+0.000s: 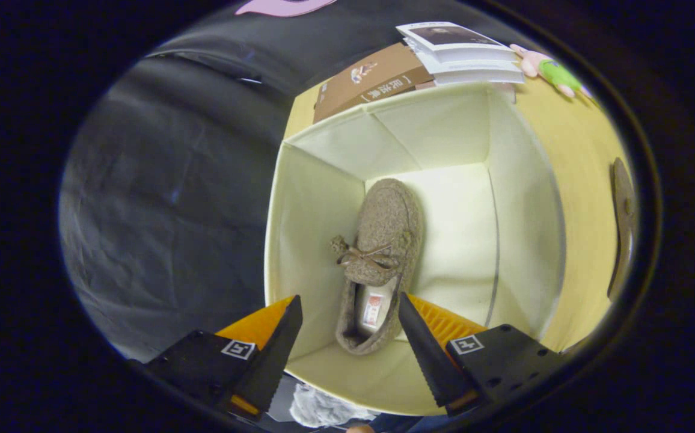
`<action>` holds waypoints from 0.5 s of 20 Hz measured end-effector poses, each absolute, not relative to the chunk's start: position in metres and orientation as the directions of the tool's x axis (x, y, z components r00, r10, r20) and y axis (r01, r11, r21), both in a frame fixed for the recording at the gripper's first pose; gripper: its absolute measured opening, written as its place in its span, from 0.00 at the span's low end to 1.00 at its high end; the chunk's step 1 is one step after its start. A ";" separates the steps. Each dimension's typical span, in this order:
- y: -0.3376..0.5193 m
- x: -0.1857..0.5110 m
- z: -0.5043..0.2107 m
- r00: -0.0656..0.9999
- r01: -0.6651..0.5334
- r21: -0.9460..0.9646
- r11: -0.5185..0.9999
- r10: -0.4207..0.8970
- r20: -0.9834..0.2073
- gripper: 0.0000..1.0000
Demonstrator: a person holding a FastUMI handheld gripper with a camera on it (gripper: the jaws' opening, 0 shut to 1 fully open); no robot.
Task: Open the storage box then place both shoes into the box .Put the left shoe in first, then the right shoe, with the right side of both shoes facing outward in a uniform manner.
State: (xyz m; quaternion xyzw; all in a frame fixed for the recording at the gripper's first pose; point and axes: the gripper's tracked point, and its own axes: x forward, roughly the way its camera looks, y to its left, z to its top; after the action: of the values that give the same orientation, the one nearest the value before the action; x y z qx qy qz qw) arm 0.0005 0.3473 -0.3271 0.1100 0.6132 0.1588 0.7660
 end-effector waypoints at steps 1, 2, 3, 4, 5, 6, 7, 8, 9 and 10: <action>0.345 0.001 -0.319 0.209 -0.108 0.378 0.919 0.393 -0.895 1.00; 0.342 0.001 -0.309 0.224 -0.110 0.396 0.912 0.410 -0.884 1.00; 0.340 0.002 -0.300 0.234 -0.112 0.415 0.903 0.429 -0.872 1.00; 0.336 0.000 -0.290 0.243 -0.113 0.428 0.896 0.443 -0.863 1.00; 0.329 0.000 -0.281 0.249 -0.113 0.437 0.892 0.451 -0.857 1.00; 0.322 -0.001 -0.274 0.256 -0.112 0.442 0.890 0.456 -0.852 1.00; 0.314 -0.001 -0.266 0.264 -0.114 0.448 0.887 0.461 -0.847 1.00; 0.305 -0.002 -0.257 0.272 -0.116 0.452 0.884 0.466 -0.842 1.00; 0.296 -0.001 -0.249 0.281 -0.122 0.454 0.882 0.470 -0.837 1.00; 0.286 -0.001 -0.241 0.291 -0.126 0.454 0.882 0.470 -0.833 1.00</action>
State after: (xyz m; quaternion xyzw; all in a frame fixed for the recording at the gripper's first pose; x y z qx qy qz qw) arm -0.0011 0.2858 -0.2406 0.1522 0.5646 0.1891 0.7889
